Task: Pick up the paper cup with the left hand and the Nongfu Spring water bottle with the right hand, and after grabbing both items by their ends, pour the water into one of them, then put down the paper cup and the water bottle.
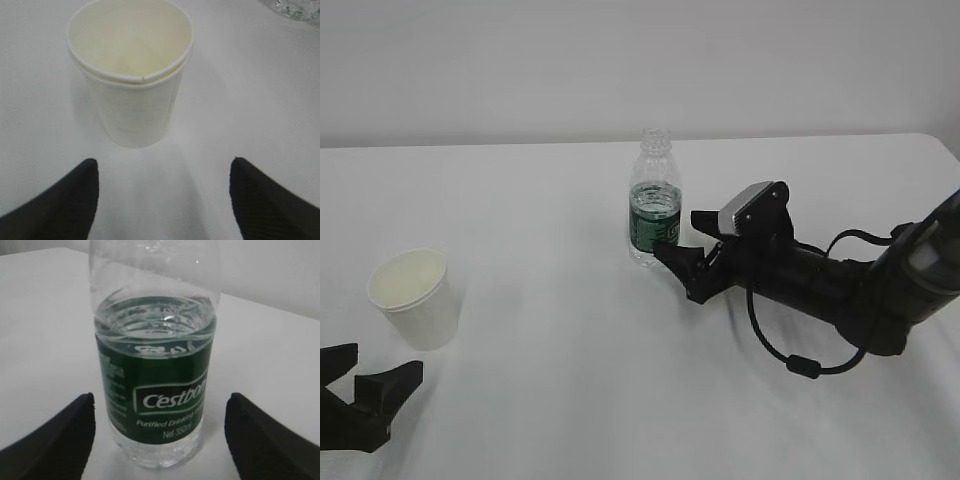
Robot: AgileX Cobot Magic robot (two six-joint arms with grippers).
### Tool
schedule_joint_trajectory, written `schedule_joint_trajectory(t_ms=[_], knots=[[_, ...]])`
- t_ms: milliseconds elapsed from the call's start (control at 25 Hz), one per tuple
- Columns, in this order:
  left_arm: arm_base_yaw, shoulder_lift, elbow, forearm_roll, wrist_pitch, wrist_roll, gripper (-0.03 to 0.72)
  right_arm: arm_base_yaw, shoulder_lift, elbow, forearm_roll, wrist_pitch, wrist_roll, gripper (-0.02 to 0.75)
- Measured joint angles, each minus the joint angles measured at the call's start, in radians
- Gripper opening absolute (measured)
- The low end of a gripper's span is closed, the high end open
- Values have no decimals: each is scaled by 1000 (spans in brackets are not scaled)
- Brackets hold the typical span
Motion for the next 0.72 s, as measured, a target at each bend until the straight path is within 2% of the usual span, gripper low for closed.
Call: schedule_joint_trajectory(t_ms=[720], knots=[[0,0,0,0,0,0,587,24,10,-55,8,40,27,608]])
